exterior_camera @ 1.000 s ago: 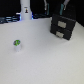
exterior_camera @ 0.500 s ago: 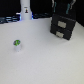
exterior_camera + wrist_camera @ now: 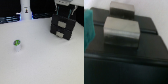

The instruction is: Open the kcup holder, insert the kcup into the holder, and close the kcup holder

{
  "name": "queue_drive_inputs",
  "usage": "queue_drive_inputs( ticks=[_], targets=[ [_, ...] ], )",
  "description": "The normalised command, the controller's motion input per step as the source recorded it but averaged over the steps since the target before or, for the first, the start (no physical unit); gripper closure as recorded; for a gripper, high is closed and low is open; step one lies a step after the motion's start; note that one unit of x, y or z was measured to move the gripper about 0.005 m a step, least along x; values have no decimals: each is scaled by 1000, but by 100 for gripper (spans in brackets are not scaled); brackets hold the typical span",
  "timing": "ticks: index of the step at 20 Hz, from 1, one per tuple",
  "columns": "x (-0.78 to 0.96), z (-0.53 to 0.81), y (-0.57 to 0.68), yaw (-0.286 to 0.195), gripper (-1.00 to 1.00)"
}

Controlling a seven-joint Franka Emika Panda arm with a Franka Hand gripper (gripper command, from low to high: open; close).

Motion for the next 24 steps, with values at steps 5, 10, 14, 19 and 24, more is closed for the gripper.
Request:
queue_drive_inputs(
  ticks=[5,10,14,19,24],
  targets=[
    [-157,-424,335,-107,-100],
    [-180,-460,192,-23,-100],
    [-359,-382,38,5,-100],
    [-455,-317,-6,3,-100],
    [-265,-114,15,-3,100]
  ],
)
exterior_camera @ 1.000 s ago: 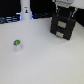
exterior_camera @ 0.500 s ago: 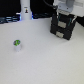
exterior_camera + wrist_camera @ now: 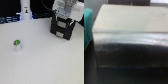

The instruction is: Open the kcup holder, insert the kcup into the holder, and close the kcup holder

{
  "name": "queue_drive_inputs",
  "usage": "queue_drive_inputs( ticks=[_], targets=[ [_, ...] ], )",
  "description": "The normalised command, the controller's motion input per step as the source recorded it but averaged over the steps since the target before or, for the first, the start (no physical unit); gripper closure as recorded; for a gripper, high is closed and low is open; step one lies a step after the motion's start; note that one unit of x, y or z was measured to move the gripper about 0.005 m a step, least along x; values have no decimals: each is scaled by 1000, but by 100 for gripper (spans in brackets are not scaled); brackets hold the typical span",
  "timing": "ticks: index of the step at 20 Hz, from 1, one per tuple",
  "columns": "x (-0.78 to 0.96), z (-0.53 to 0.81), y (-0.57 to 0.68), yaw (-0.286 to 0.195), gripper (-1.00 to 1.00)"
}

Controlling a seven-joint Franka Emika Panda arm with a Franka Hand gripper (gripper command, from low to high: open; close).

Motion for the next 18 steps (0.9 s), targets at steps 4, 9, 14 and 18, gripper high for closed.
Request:
queue_drive_inputs(
  ticks=[4,9,14,18],
  targets=[
    [-9,-1,1,-3,100],
    [20,1,-1,-6,100],
    [667,262,-107,-50,100],
    [891,326,-170,-68,100]
  ],
)
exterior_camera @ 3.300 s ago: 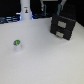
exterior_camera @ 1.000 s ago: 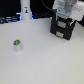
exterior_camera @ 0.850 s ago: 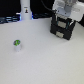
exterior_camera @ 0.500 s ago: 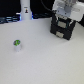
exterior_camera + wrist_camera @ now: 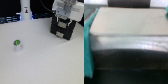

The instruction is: Open the kcup holder, insert the kcup into the holder, and close the kcup holder

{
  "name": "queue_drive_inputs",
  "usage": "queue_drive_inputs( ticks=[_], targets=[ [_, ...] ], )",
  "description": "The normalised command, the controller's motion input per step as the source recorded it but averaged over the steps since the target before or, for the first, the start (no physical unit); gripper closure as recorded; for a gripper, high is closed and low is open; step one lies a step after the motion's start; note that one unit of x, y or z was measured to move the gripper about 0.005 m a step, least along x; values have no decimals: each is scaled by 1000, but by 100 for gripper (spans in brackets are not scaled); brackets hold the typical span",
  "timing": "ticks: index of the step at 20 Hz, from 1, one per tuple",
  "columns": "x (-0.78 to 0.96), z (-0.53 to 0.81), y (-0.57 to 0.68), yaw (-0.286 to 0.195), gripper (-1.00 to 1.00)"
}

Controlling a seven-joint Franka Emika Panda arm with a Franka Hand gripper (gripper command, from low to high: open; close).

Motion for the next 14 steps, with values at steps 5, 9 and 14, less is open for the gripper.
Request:
queue_drive_inputs(
  ticks=[5,9,14],
  targets=[
    [939,220,-202,-78,100],
    [952,166,-234,-81,100],
    [963,243,-271,-77,100]
  ],
)
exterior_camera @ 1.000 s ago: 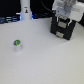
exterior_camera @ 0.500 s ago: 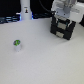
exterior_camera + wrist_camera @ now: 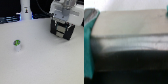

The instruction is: Open the kcup holder, insert the kcup into the holder, and close the kcup holder

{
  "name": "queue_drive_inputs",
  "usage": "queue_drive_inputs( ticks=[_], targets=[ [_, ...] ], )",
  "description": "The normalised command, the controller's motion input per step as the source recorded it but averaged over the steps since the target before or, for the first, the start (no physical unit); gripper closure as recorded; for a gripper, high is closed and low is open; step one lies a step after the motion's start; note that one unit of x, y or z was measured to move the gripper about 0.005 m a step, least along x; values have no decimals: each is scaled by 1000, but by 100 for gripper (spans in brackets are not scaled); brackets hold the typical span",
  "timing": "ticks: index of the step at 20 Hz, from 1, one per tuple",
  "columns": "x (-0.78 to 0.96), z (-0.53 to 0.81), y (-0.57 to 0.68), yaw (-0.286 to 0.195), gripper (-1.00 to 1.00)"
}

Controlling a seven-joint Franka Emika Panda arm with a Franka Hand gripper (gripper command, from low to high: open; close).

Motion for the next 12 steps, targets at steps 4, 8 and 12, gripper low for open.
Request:
queue_drive_inputs(
  ticks=[4,8,12],
  targets=[
    [966,280,-273,-69,100],
    [977,282,-287,-65,100],
    [982,292,-287,-53,100]
  ],
)
